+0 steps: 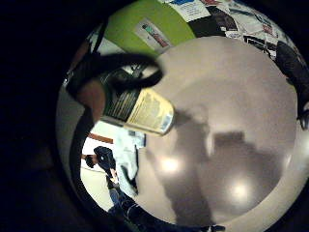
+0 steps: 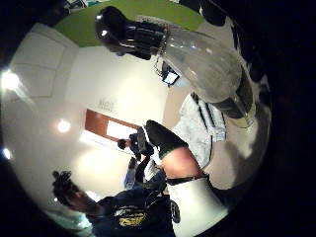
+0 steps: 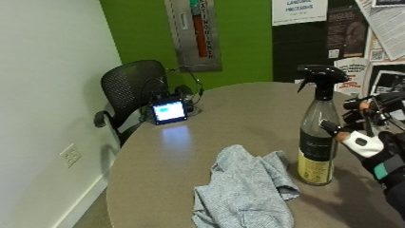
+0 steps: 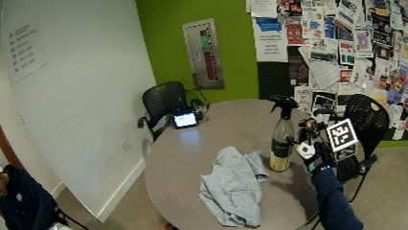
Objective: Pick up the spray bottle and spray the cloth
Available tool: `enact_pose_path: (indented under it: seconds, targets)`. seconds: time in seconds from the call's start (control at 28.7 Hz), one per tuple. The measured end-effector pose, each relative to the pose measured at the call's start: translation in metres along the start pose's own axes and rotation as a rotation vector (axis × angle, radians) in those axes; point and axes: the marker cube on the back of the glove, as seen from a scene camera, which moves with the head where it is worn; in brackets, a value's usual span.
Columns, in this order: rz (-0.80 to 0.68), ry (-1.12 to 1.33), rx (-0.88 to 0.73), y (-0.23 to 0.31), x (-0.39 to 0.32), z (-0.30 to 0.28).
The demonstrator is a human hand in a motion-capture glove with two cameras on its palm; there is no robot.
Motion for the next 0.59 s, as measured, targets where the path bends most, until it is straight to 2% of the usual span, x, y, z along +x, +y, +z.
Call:
enact_pose_path:
  seconds: [0.24, 0.59]
  targets:
    - [0.056, 0.071, -0.012, -0.014, -0.005, -0.014]
    - [-0.009, 0.03, 0.056, -0.032, -0.035, -0.02]
